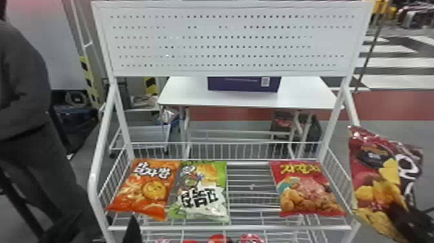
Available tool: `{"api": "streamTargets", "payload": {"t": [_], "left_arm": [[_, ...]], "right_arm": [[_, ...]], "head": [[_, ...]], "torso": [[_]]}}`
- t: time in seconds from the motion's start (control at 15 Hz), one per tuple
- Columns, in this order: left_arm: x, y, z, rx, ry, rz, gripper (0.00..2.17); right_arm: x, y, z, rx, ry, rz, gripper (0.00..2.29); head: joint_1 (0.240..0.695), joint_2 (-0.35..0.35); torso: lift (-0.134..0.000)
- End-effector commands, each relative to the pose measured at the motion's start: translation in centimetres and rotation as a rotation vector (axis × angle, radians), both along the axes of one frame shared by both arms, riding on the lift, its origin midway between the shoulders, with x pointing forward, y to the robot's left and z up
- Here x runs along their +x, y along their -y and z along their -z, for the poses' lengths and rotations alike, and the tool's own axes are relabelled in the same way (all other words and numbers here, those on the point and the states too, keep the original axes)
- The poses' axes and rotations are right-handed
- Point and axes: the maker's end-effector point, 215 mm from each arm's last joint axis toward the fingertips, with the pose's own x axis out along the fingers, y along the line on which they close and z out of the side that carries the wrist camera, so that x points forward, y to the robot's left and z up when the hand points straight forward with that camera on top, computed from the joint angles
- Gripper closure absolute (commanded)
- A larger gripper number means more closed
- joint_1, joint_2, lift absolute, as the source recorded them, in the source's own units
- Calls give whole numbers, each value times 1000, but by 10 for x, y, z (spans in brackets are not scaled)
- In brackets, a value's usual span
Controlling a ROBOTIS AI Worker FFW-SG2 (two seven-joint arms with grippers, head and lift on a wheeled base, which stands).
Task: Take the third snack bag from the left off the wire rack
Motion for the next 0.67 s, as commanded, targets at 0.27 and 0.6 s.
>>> {"api": "streamTargets", "payload": {"t": [0.27,0.6], "left_arm": [[-1,-3,-3,5,5,-4,147],[0,-3,-3,6,7,-2,147]], "right_arm": [[-2,-1,-3,8,12,2,2243],[-1,0,-3,6,12,1,2243]], "head": [[499,0],[499,0]], "torso": [[0],[0]]}}
